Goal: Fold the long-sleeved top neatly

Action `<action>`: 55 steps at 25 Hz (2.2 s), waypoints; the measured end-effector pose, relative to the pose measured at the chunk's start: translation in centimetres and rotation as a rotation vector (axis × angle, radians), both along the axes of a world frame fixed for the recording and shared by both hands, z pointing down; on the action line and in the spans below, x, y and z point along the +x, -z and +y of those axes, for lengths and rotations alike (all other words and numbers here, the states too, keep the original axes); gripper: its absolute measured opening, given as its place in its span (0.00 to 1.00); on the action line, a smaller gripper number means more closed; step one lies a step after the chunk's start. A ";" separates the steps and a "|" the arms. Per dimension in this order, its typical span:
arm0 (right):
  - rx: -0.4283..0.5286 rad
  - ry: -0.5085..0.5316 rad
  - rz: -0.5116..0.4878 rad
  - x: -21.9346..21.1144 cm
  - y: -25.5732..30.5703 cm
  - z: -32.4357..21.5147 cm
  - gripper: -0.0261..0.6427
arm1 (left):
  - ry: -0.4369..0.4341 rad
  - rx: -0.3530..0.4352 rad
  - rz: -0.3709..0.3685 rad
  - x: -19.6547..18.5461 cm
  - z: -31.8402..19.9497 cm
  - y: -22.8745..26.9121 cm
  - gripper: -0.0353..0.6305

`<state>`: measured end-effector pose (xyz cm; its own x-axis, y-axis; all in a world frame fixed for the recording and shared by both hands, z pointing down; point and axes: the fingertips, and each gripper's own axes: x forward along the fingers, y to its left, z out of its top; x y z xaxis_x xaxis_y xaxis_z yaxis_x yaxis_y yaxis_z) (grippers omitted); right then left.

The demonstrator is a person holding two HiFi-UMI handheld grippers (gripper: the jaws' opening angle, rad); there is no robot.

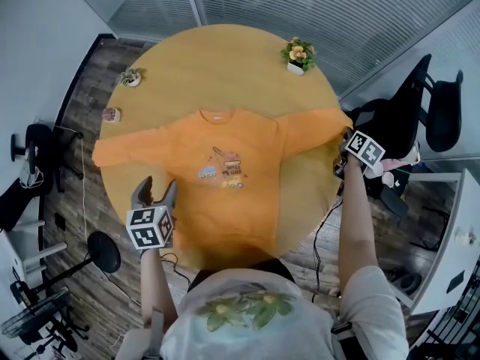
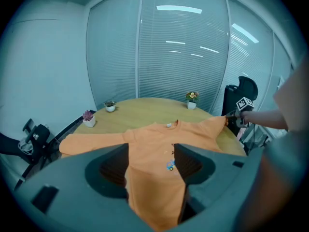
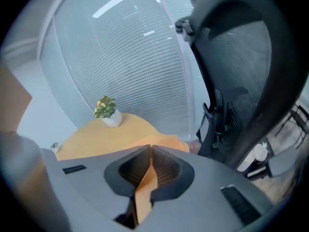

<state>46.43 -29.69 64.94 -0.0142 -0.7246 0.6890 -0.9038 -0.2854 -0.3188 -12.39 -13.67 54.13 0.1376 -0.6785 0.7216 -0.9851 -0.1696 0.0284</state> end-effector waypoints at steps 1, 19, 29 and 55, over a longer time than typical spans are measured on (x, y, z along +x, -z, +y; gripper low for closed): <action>0.012 0.037 0.052 -0.6 0.8 0.1 0.08 | 0.005 0.005 0.003 -0.3 0.2 0.1 0.48; 0.381 1.008 0.688 -35.4 10.2 7.7 0.08 | 0.103 0.062 0.064 -4.8 5.8 0.8 0.48; -0.053 1.210 0.382 -41.5 -3.7 18.6 0.12 | 0.160 0.060 0.071 -7.7 9.7 0.5 0.48; 0.079 0.760 -0.258 -40.3 5.9 12.3 0.07 | 0.196 0.052 0.083 -11.3 12.5 -0.4 0.48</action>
